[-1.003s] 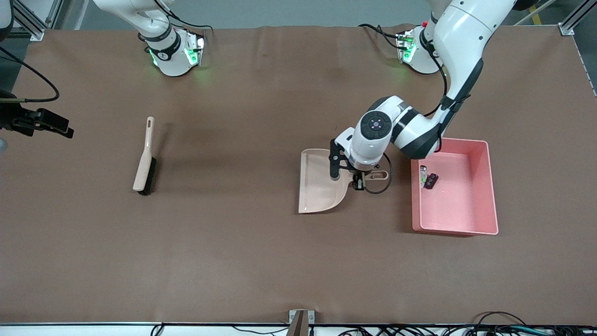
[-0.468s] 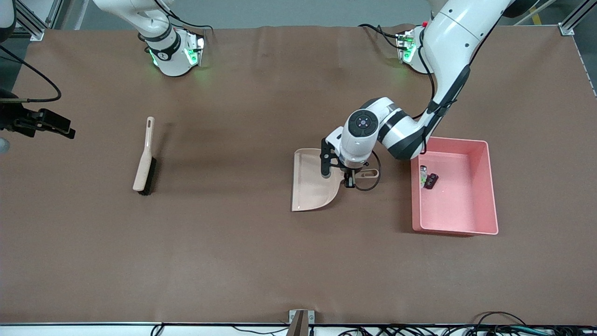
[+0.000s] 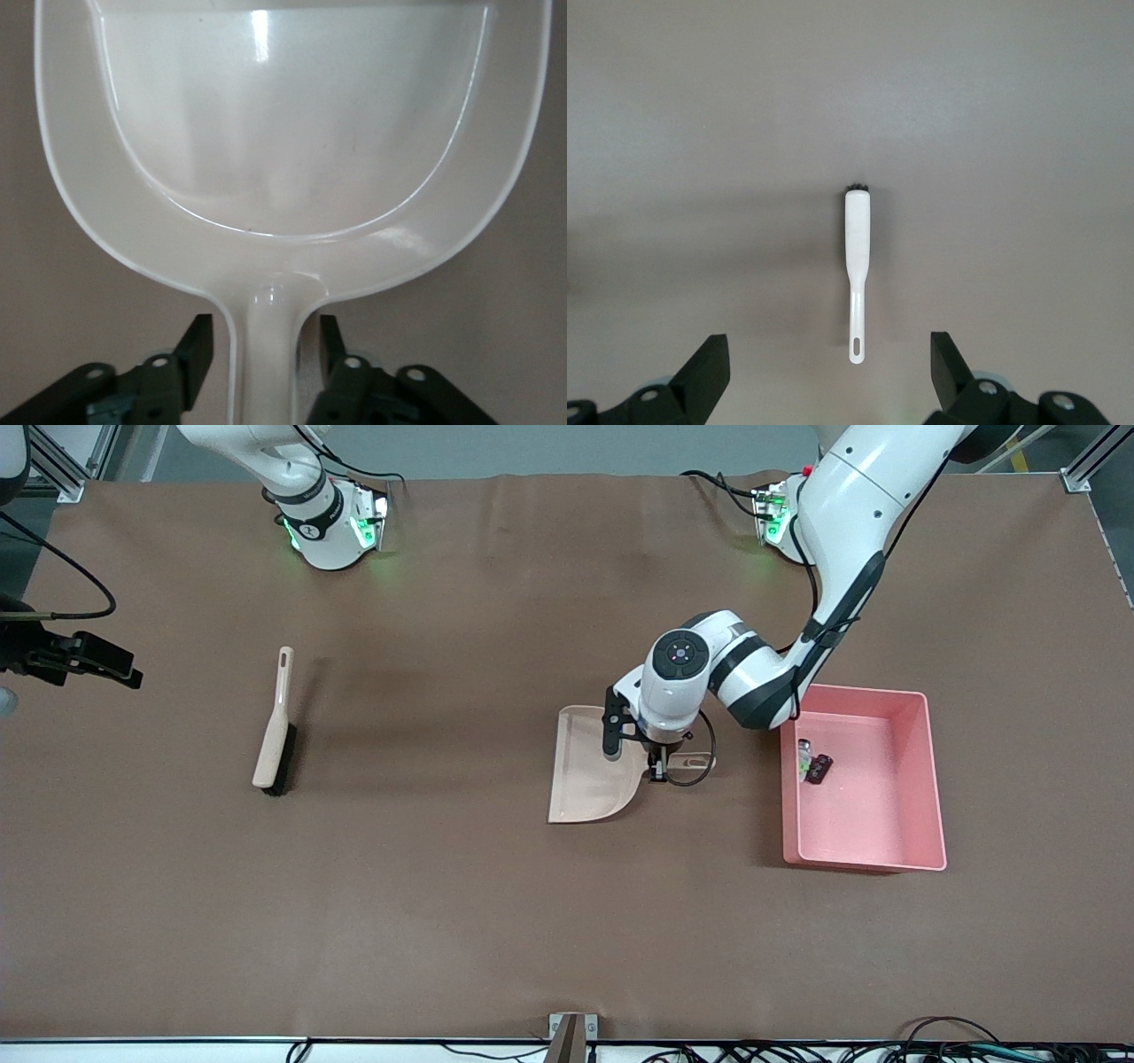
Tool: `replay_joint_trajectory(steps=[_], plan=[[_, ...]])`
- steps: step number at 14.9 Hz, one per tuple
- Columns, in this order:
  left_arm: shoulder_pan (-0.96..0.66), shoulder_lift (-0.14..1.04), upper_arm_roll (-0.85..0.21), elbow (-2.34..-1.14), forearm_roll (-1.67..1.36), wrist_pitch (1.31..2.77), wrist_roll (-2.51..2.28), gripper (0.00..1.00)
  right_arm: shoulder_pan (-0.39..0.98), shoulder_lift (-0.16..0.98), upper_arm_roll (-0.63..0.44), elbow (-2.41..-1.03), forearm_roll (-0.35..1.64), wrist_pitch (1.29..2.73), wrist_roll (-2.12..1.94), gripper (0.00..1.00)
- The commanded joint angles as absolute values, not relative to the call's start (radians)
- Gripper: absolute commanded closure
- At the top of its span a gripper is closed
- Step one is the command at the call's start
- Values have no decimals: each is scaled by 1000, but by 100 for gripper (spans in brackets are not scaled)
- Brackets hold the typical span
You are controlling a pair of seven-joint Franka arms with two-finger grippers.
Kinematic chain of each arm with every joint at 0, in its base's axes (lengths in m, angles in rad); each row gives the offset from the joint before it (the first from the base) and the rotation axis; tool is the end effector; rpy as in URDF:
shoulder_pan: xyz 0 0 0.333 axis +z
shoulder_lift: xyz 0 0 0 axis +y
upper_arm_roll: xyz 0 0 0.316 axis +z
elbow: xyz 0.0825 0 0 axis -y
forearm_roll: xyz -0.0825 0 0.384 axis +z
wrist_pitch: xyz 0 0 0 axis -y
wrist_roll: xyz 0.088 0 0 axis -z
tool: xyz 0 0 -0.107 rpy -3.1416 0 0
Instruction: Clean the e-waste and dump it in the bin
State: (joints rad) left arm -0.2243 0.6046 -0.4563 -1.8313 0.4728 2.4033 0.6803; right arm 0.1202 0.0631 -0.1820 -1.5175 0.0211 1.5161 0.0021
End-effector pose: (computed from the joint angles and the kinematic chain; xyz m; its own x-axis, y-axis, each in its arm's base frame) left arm 0.5207 -0.3902 0.2325 -0.0579 -0.9982 -0.0134 -0.9941 0.0589 -0.0910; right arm 0.5670 -0.0294 0.6100 0.9960 -0.0630 -0.0634 -0.0637 -0.9979 -0.0095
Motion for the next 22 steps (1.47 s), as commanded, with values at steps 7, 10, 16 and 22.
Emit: replay_joint_trajectory(steps=[7, 10, 16, 22], plan=[[-107, 402, -462, -1645, 315, 2019, 519, 0, 123, 55, -184, -1522, 18, 1516, -8, 0], [-86, 321, -440, -1597, 267, 1938, 358, 0, 124, 55, -184, -1522, 18, 1516, -8, 0], [-95, 74, -298, -1629, 226, 1812, 95, 0, 126, 55, -184, -1522, 20, 1516, -8, 0], [-95, -67, -137, -1643, 51, 1628, 71, 0, 126, 55, -184, -1522, 20, 1516, -8, 0]])
